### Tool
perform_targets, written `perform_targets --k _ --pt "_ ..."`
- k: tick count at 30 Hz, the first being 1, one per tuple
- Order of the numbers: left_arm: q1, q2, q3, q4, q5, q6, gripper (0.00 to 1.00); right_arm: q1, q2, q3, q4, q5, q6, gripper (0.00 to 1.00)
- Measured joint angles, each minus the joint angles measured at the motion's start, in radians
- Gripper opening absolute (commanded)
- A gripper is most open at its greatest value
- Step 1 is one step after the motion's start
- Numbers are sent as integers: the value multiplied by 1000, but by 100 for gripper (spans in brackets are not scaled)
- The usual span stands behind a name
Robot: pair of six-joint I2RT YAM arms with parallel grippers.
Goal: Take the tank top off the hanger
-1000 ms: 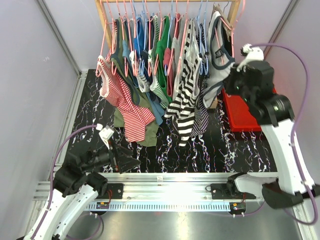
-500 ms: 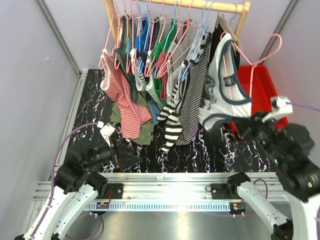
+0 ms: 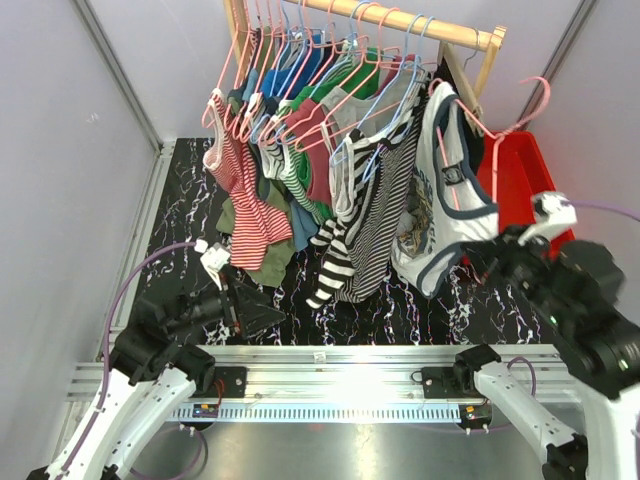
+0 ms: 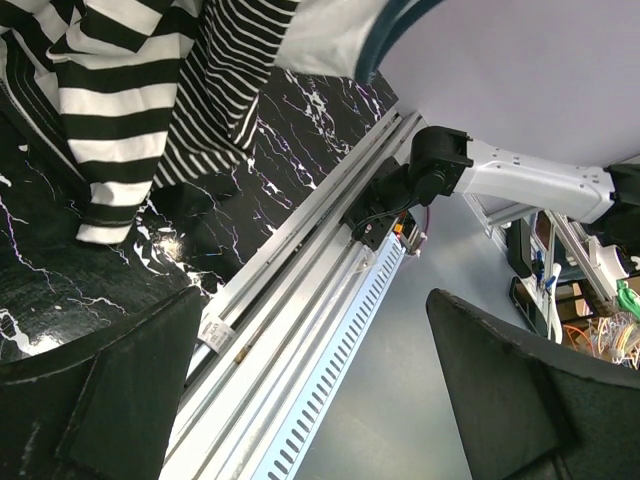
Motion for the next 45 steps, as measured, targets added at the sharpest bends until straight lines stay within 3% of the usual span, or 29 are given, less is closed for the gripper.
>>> perform_targets --k 11,20,24,27,32,35,45 --pt "0 -58 0 -18 -8 0 99 0 162 -51 100 8 -114 0" --pt "0 -56 -1 -12 -8 -7 99 2 422 348 -18 87 -147 0" --pt "0 -64 -5 -12 -8 -11 99 2 476 387 -48 82 -146 0" --pt "0 -85 -23 -11 -8 -14 99 2 420 312 -31 41 -147 0" --pt "0 -87 -53 8 -7 -25 99 2 179 128 -26 -27 -172 0" --pt "0 -68 -66 27 -7 -34 99 2 72 101 -40 -41 -195 0" --pt "0 -47 -66 57 -7 -55 99 2 -37 39 -40 -43 -196 0"
